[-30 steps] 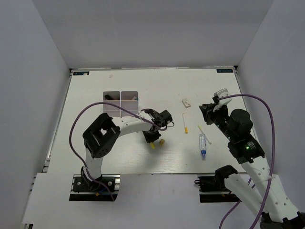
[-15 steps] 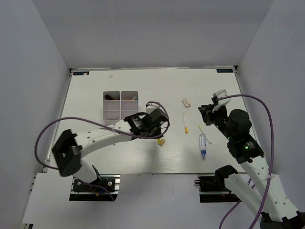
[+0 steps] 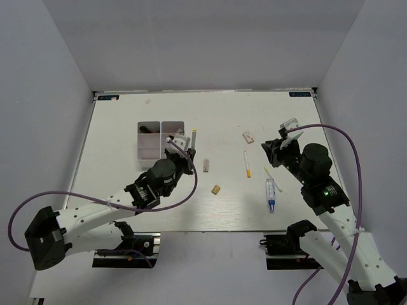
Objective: Sort the stationery into containers
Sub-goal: Place the pen in the storage box.
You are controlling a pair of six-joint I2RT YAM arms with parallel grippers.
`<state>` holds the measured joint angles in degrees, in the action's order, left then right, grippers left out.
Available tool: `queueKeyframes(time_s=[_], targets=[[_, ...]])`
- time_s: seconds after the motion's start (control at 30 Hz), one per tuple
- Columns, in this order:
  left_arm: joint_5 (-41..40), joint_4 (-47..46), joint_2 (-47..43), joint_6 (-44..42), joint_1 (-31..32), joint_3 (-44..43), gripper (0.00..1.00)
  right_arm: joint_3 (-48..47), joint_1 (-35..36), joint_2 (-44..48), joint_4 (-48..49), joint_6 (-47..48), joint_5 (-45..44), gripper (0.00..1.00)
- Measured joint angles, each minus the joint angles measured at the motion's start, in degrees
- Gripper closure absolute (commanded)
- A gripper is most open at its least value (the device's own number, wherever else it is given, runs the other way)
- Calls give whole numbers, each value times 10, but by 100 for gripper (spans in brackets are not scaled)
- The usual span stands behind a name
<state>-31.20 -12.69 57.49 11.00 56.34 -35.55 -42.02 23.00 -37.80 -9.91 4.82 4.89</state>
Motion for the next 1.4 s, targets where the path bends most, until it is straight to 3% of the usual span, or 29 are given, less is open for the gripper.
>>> queueKeyframes(time_s=[0.2,0.43,0.8,1.0,1.3,1.4], targets=[[-32,-108,122,-54,-49,2,100,6,0,0,2,1,1,75],[-105,-143,144,-23,-123,-3,100,6,0,0,4,1,7,75],[-211,-117,176,71,-222,-10,100,6,4,7,6,1,14,74],[-235,-61,226,143,-250,-34,100,6,4,10,6,1,14,74],[-248,-53,270,206,-266,-47,100,6,5,11,6,1,13,74],[-249,-53,284,222,-266,-56,89,6,6,11,6,1,14,74]])
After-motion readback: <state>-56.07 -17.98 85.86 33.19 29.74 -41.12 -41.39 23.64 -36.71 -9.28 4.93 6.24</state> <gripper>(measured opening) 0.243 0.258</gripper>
